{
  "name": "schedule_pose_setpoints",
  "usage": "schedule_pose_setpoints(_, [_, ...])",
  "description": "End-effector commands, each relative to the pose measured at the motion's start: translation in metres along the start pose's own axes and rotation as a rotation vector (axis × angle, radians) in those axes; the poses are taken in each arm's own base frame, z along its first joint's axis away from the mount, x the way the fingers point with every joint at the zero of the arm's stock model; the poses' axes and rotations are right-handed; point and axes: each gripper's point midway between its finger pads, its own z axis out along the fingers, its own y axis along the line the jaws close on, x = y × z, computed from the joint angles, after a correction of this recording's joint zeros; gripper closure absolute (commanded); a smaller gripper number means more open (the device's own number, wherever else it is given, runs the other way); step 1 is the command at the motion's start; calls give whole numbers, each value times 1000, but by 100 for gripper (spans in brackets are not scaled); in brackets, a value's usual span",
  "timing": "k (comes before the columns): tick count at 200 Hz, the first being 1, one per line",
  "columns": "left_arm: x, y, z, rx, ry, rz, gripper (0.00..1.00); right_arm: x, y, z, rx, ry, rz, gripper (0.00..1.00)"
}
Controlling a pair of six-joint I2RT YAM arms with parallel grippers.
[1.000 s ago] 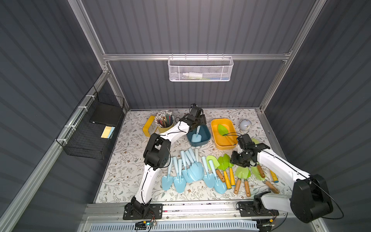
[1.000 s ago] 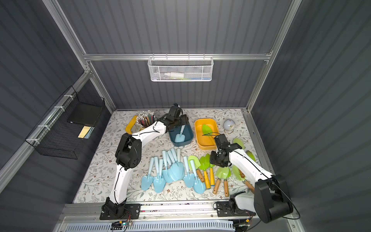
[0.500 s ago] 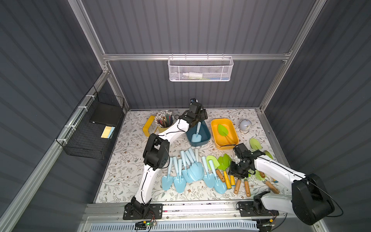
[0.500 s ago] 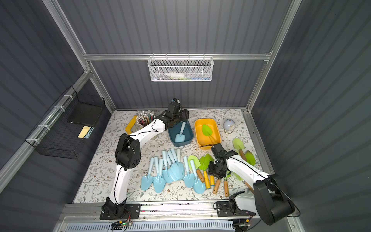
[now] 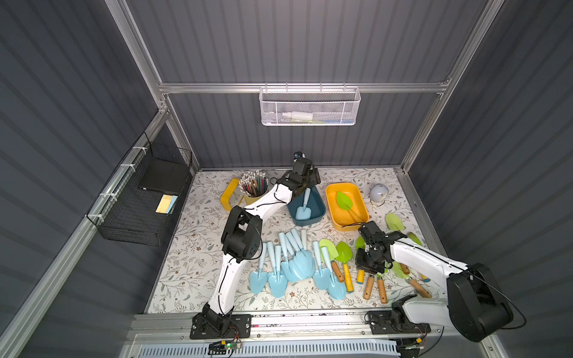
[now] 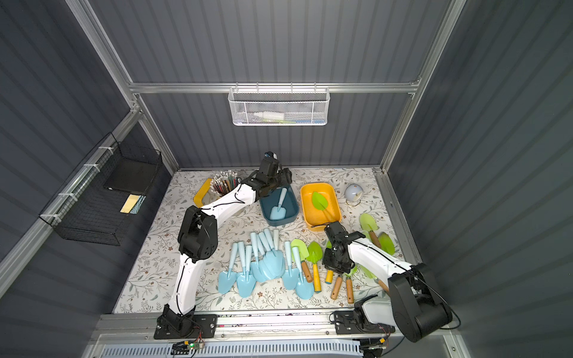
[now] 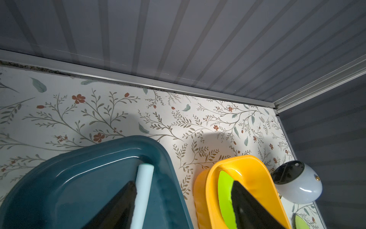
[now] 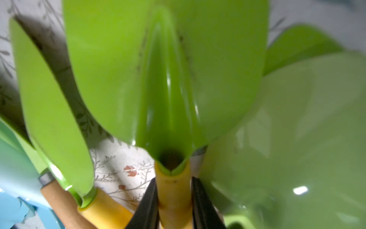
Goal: Sort the small shovels by color and place them into the storage box
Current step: Pick up the shovel from the center of the board, then place the shovel in the storage box.
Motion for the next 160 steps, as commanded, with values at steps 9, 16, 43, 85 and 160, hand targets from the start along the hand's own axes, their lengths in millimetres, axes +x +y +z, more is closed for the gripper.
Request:
schedule_pose_setpoints(9, [-11, -2, -6, 12, -31, -20, 21, -45, -16, -44, 136, -216, 61, 90])
schedule_pose_setpoints(16, [-11, -2, -6, 14, -31, -24, 21, -53, -15, -53, 143, -250, 69, 90])
schedule_pose_setpoints(43, [-10, -2, -6, 16, -23, -34, 21, -89, 1, -87, 145, -362, 56, 91])
schedule_pose_setpoints(85, [3, 7, -8, 5, -4, -42, 20, -164, 65, -125, 17, -552, -63, 90])
schedule_pose_setpoints(160, [40, 34, -20, -64, 47, -64, 19, -217, 138, -59, -52, -401, -180, 89])
